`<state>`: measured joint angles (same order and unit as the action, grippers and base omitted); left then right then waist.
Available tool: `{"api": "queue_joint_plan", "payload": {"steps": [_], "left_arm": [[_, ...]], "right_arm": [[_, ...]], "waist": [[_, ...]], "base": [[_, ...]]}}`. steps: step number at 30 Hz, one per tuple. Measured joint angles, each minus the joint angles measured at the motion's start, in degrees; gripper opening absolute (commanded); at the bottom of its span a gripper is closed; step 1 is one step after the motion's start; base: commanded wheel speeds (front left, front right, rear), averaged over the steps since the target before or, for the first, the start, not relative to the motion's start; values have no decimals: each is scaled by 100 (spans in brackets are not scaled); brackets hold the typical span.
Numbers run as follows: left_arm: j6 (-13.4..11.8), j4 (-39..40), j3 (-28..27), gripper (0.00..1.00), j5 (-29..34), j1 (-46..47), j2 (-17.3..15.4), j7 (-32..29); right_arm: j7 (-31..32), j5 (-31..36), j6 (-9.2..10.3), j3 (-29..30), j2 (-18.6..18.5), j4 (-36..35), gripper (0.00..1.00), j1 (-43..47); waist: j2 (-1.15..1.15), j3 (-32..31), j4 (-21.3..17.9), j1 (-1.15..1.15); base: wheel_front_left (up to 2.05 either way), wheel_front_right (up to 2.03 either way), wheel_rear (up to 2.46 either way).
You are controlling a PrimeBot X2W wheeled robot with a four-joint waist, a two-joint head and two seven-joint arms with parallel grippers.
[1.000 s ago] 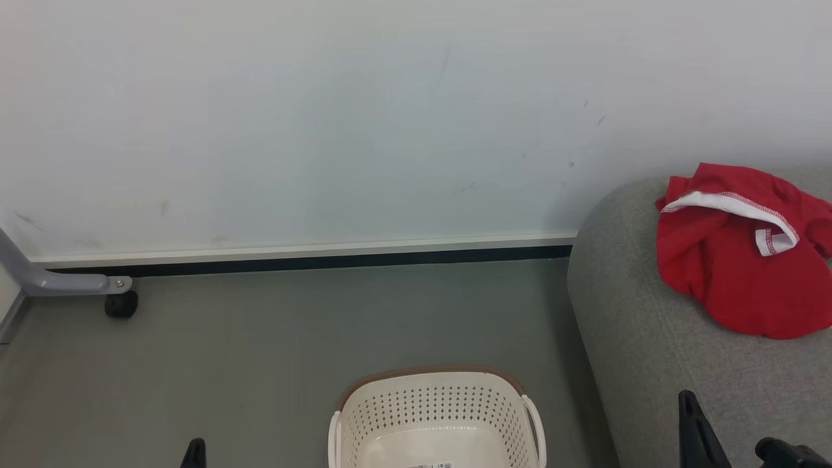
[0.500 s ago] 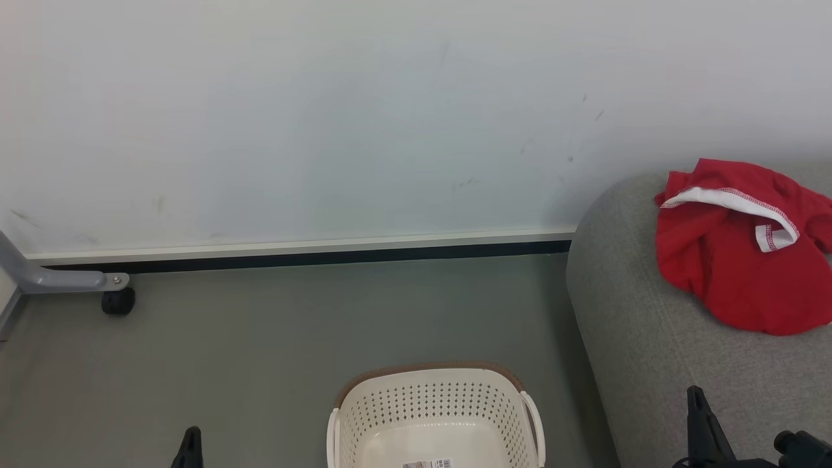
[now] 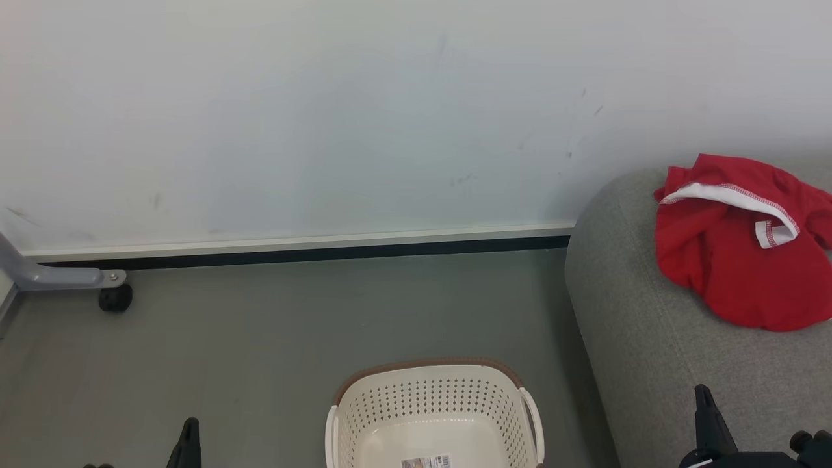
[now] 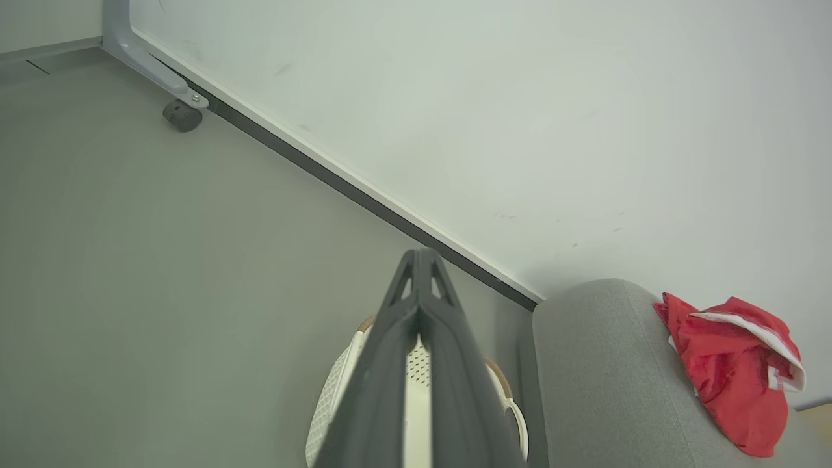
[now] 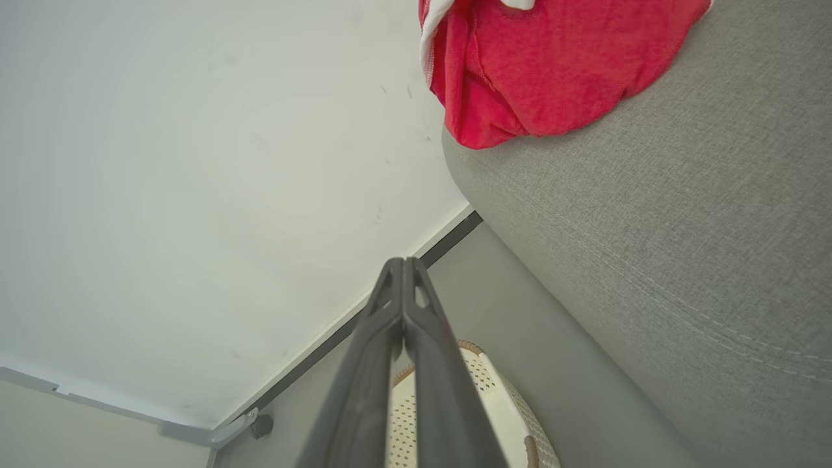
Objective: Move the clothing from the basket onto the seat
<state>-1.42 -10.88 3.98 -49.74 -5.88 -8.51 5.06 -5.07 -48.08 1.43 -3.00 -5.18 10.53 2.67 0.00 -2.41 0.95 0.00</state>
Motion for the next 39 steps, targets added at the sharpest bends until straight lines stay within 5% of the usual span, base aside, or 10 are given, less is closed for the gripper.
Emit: {"api": "queue_joint_plan", "payload": {"steps": [39], "left_arm": [[504, -357, -550, 0, -2503, 608, 350, -706]], "right_arm": [[703, -2588, -499, 638, 162, 388, 0, -469]], "waist": [[0, 151, -57, 0]], "base": [[0, 0, 0]]}}
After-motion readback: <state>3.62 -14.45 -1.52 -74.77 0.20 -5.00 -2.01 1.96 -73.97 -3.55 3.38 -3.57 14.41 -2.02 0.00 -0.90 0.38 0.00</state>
